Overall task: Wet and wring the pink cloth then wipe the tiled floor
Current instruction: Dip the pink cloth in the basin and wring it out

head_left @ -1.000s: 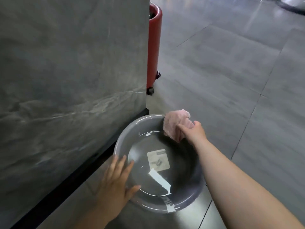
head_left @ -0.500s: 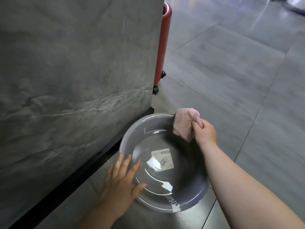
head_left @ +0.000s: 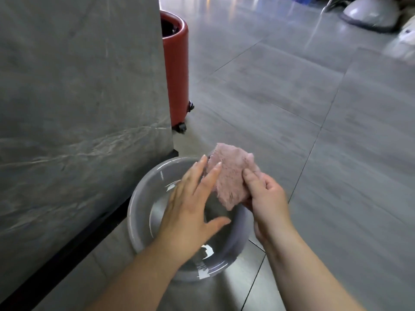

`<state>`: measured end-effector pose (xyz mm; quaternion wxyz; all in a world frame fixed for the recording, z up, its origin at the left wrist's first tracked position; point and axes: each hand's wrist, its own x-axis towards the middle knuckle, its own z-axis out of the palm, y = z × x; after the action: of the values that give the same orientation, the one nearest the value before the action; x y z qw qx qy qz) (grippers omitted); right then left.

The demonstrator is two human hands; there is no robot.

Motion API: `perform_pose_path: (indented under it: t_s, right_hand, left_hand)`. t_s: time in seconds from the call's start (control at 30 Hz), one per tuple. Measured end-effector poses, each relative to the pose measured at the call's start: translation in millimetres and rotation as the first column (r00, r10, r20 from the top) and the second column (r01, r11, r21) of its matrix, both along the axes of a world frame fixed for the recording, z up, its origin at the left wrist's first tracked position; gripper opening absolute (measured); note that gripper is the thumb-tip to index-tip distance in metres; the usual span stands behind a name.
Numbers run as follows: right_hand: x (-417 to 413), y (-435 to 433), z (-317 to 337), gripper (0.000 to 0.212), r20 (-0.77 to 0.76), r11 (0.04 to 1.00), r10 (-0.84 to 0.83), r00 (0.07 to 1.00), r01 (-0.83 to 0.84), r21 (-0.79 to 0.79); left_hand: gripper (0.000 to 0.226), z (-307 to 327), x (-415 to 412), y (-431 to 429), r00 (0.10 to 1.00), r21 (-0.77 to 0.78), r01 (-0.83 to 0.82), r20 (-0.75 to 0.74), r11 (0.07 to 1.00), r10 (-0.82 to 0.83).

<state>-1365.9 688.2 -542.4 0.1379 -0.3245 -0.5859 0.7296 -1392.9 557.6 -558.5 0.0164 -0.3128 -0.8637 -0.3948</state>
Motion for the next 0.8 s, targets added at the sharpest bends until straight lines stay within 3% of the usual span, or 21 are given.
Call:
perform_pose_path:
  t_s: [0.1, 0.17, 0.23, 0.3, 0.4, 0.47, 0.53, 0.6, 0.67, 0.73, 0.8]
  right_hand:
    - [17.3, -5.6, -4.3, 0.012, -0.029, 0.986, 0.106, 0.994, -0.108, -0.128]
    - [24.9, -5.1, -4.8, 0.011, -0.065, 0.983, 0.145, 0.987, -0.151, -0.104]
    - [30.7, -2.8, -5.6, 0.016, -0.077, 0.98, 0.181, 0.98, -0.187, -0.073]
    - [36.3, -1.8, -3.2, 0.032, -0.059, 0.97, 0.244, 0.968, -0.244, 0.008]
    - [42.4, -3.4, 7.2, 0.037, -0.046, 0.942, 0.29, 0.956, -0.276, 0.19]
    - [47.1, -1.4, 11.9, 0.066, 0.043, 0.865, 0.297, 0.954, -0.288, 0.41]
    - [46.6, -2.8, 19.0, 0.084, 0.092, 0.801, 0.362, 0.928, -0.36, 0.478]
    - [42.6, -6.0, 27.5, 0.093, 0.038, 0.791, 0.463, 0.886, -0.432, 0.433]
    - [39.5, -4.0, 37.9, 0.079, -0.12, 0.825, 0.512, 0.85, -0.449, 0.342]
    - [43.9, 4.2, 52.7, 0.067, -0.217, 0.835, 0.546, 0.809, -0.502, 0.227]
    - [58.8, 9.9, 72.2, 0.081, -0.243, 0.824, 0.564, 0.789, -0.555, 0.11]
  left_hand:
    - [0.076, -1.8, 2.1, 3.8, 0.989, 0.193, -0.011, 0.147, 0.981, -0.018]
    - [0.06, 3.7, -0.7, 1.3, 0.952, 0.325, -0.076, 0.304, 0.943, -0.028]
    - [0.048, 10.5, -5.3, -0.3, 0.901, 0.344, -0.143, 0.433, 0.928, -0.022]
    - [0.033, 25.5, -9.5, 2.9, 0.865, 0.364, -0.199, 0.501, 0.91, -0.011]
    - [0.026, 51.1, -16.3, 9.4, 0.845, 0.391, -0.293, 0.532, 0.873, 0.046]
    - [0.012, 66.2, -20.3, 11.3, 0.855, 0.393, -0.294, 0.515, 0.872, 0.056]
    - [0.029, 81.7, -20.5, 14.7, 0.882, 0.384, -0.253, 0.469, 0.888, 0.048]
    - [0.043, 95.6, -17.0, 20.4, 0.896, 0.396, -0.222, 0.444, 0.891, 0.026]
    - [0.041, 109.4, -11.5, 24.2, 0.876, 0.393, -0.169, 0.481, 0.904, -0.045]
    - [0.025, 123.7, -8.9, 28.8, 0.798, 0.37, -0.165, 0.595, 0.914, -0.097]
    - [0.02, 136.6, -8.1, 29.5, 0.708, 0.35, -0.216, 0.699, 0.912, -0.101]
